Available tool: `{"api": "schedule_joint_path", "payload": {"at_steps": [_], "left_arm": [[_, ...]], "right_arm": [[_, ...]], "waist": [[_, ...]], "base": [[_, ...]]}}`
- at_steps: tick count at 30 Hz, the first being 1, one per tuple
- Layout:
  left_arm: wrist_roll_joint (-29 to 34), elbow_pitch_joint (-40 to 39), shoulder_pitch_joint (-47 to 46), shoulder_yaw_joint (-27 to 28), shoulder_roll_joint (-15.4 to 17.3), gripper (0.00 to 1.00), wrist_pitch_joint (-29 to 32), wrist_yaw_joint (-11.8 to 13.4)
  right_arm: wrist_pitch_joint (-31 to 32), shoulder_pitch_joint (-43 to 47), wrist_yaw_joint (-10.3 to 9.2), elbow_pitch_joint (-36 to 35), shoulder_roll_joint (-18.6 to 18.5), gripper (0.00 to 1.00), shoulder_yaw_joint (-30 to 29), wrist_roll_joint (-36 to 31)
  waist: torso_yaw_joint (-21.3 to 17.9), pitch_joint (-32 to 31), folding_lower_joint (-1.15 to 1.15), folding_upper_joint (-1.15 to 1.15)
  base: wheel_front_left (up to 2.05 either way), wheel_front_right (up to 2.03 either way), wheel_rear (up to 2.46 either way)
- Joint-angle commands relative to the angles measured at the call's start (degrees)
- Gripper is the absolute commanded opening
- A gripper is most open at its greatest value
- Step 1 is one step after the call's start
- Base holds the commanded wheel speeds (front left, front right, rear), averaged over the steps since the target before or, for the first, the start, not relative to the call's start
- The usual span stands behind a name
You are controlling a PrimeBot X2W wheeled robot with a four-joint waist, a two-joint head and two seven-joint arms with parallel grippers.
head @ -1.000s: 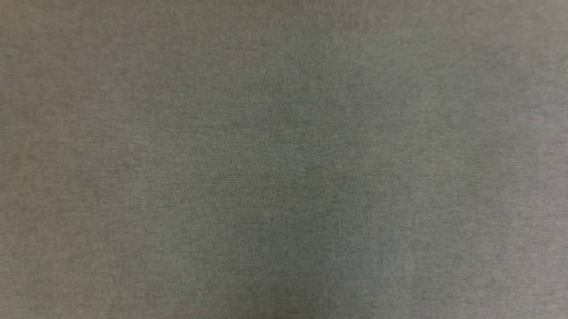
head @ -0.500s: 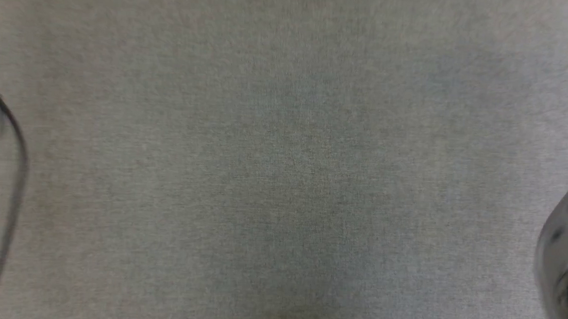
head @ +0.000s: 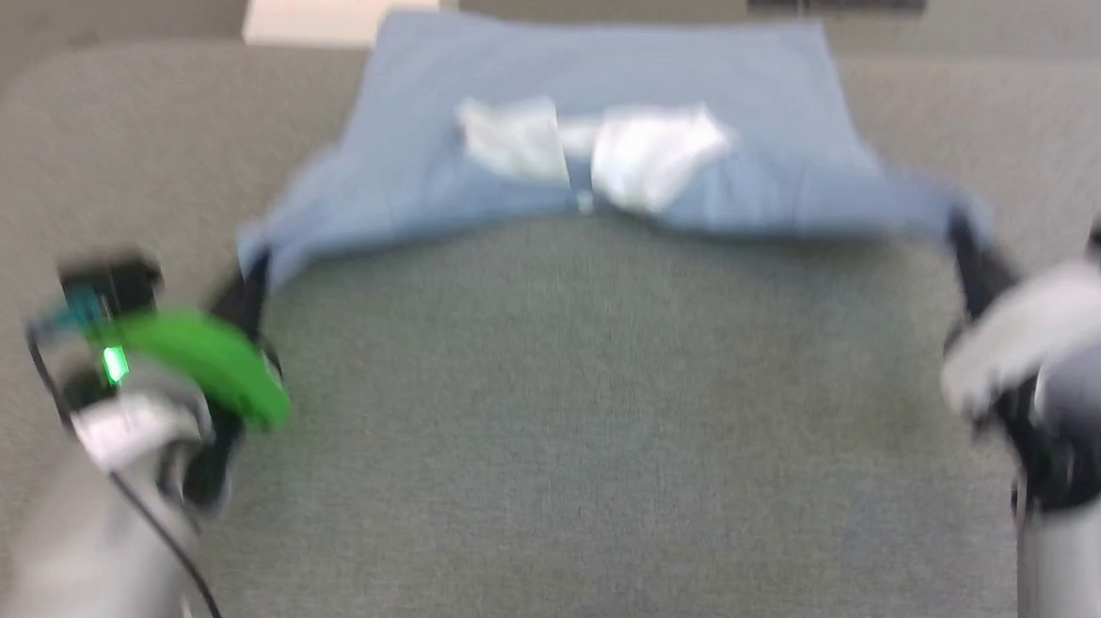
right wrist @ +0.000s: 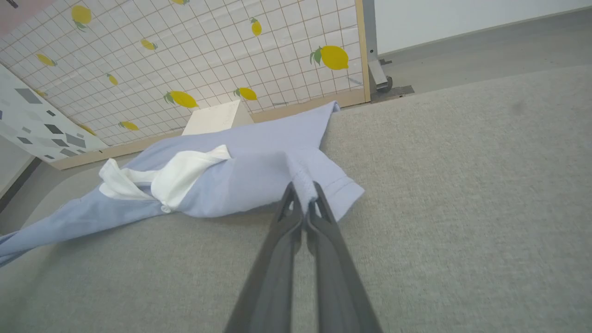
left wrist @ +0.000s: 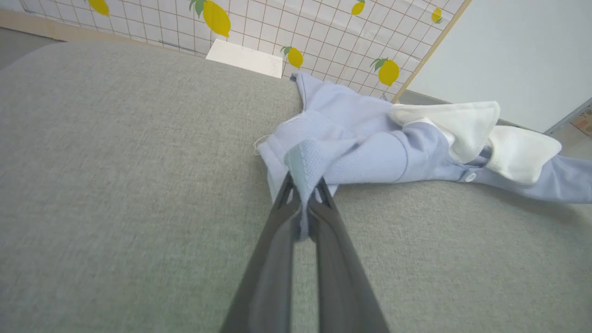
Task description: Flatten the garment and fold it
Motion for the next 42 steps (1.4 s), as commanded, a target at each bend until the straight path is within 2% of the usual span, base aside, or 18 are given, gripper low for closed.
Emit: {"api": "schedule_joint_path", "payload": {"at_steps": [1, 5, 10, 15, 18, 23, 26, 30, 33, 42], "left_arm": [[-1.09, -0.71, 3.14, 0.06, -0.15, 0.0, -0.46, 0.78], [-3.39, -2.89, 12.07, 0.57, -0.61, 0.0, 0.11, 2.55], [-6.04, -7.52, 22.67, 2.61, 0.02, 0.0, -0.09, 6.14], [-8.54, -12.69, 31.09, 4.42, 1.24, 0.0, 1.44, 9.36], [-8.99, -16.43, 35.6, 4.73, 2.51, 0.0, 3.35, 12.1], [-6.45, -22.69, 39.38, 3.17, 5.78, 0.0, 7.37, 17.0], [-3.47, -24.72, 38.7, 0.29, 8.2, 0.0, 11.8, 19.18], [-0.3, -25.23, 36.0, -2.63, 10.42, 0.0, 16.47, 20.76], [-0.62, -25.59, 34.44, -2.68, 10.22, 0.0, 17.86, 21.19], [-2.33, -26.48, 32.91, -0.86, 9.65, 0.0, 16.32, 20.35]], "right_arm": [[-0.59, 3.36, 0.21, -0.89, -0.56, 0.0, -0.08, 0.49], [-1.18, 12.26, 0.21, -2.27, -1.38, 0.0, -0.91, 1.03], [-0.73, 21.28, 0.21, -4.54, -1.53, 0.0, -3.67, 1.89], [1.83, 28.35, 0.21, -8.19, -1.99, 0.0, -5.63, 2.5], [3.86, 31.81, 0.21, -10.76, -1.92, 0.0, -6.45, 3.04], [7.78, 35.08, 0.21, -14.73, -2.23, 0.0, -6.48, 2.8], [11.2, 34.27, 0.21, -16.18, -3.15, 0.0, -4.28, 1.35], [18.39, 30.37, 0.21, -15.34, -5.12, 0.0, 0.7, -2.02], [26.32, 26.43, 0.21, -12.29, -6.18, 0.0, 4.38, -5.59], [42.69, 20.18, 0.21, -3.42, -8.47, 0.0, 14.19, -9.65]], "waist": [[1.05, -8.58, 0.01, 0.27], [0.61, -11.77, 0.01, 0.27], [0.1, -14.44, 0.01, 0.27], [-0.47, -16.04, 0.01, 0.27], [-0.85, -16.52, 0.01, 0.27], [-1.03, -16.12, 0.01, 0.27], [-1.24, -15.28, 0.01, 0.27], [-1.88, -13.64, 0.01, 0.27], [-2.27, -12.14, 0.01, 0.27], [-1.58, -8.29, 0.01, 0.27]], "base": [[0.0, 0.0, 0.0], [0.0, 0.0, 0.0], [0.0, 0.0, 0.0], [0.0, 0.0, 0.0], [0.0, 0.0, 0.0], [0.0, 0.0, 0.0], [0.0, 0.0, 0.0], [0.0, 0.0, 0.0], [0.0, 0.0, 0.0], [0.0, 0.0, 0.0]]}}
